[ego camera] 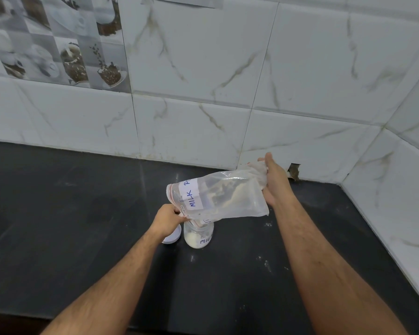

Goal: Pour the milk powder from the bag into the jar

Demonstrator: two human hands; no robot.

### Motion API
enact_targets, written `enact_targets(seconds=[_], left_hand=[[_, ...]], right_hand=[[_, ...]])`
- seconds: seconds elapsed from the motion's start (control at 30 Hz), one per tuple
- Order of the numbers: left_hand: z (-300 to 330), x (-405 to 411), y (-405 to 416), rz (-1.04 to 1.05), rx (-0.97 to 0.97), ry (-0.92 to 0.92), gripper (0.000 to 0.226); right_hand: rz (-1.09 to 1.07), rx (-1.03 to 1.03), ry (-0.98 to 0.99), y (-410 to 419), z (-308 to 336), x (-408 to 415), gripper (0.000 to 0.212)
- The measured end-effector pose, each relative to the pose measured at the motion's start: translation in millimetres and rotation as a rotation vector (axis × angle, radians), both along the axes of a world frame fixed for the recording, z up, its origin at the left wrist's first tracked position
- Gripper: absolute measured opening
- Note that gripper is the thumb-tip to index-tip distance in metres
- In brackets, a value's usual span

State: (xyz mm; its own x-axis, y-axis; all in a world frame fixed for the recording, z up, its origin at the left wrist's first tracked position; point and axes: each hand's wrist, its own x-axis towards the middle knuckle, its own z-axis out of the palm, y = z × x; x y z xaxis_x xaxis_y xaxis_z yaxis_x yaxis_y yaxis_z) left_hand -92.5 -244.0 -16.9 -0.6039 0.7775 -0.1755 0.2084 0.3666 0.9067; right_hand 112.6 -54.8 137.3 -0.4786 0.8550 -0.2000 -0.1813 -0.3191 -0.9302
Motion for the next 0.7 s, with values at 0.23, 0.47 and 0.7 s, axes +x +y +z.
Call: enact_targets(seconds=[0.23, 0.47, 0.7], left_hand=[[6.1, 6.0, -0.5, 0.027, 0.005, -0.006, 0.034], [9.3, 9.1, -0.6, 0.051, 0.019, -0.012, 0.023], [17.2, 15.5, -1.2, 0.064, 0.035, 0.000, 0.012]], right_hand=[[0.044, -0.107, 0.154, -0.7, 2.7, 3.8, 0.077], [-0.018, -0.145, 0.278, -9.3, -3.8, 7.0, 0.090], [0.095, -0.028, 0.101, -19.1, -19.6, 11.2, 0.105]])
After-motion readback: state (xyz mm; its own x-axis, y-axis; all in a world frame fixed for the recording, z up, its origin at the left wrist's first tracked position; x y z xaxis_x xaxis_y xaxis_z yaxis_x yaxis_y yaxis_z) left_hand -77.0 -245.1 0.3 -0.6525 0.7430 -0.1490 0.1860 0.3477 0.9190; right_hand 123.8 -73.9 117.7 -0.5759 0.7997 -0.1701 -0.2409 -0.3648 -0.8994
